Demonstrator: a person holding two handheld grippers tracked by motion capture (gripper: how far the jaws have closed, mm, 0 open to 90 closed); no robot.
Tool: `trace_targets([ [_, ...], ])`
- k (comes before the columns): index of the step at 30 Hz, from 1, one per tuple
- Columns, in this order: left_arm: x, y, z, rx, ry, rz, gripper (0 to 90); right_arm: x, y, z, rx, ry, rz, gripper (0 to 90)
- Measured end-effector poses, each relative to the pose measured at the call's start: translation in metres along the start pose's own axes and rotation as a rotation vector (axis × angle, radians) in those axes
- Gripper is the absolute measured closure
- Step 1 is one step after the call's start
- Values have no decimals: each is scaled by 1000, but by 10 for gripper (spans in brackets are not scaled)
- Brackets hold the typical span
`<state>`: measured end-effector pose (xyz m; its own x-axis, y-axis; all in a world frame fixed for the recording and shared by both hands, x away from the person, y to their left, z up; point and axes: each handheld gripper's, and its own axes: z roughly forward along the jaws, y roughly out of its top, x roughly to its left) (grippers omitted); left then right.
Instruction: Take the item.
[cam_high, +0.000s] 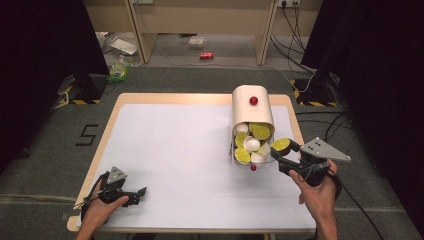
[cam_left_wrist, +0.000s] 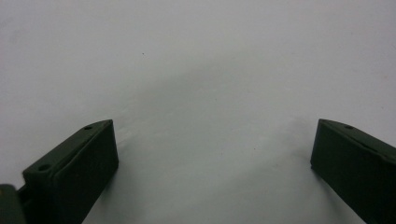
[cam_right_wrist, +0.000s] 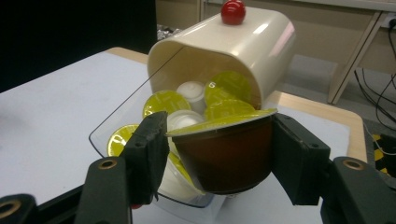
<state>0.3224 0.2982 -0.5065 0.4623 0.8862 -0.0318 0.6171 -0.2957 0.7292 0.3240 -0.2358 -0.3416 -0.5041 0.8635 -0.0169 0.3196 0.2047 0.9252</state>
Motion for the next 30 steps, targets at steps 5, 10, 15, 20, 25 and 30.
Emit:
trace_targets([
  [5, 0, 0, 0, 0, 0, 0, 0, -6, -2, -7, -19, -15, 14, 411],
  [10, 0, 0, 0, -1, 1, -1, 0, -15, -7, -15, -25, -43, 30, 410],
  [15, 0, 0, 0, -1, 0, -2, 0, -22, -11, -18, -32, -63, 43, 411],
  [20, 0, 0, 0, -1, 0, -2, 0, -29, -17, -18, -25, -89, 51, 411],
  [25, 0, 0, 0, -1, 0, -1, 0, -33, -21, -17, -27, -104, 60, 411],
  [30, 0, 0, 0, -1, 0, -1, 0, -38, -30, -10, -13, -116, 69, 410],
])
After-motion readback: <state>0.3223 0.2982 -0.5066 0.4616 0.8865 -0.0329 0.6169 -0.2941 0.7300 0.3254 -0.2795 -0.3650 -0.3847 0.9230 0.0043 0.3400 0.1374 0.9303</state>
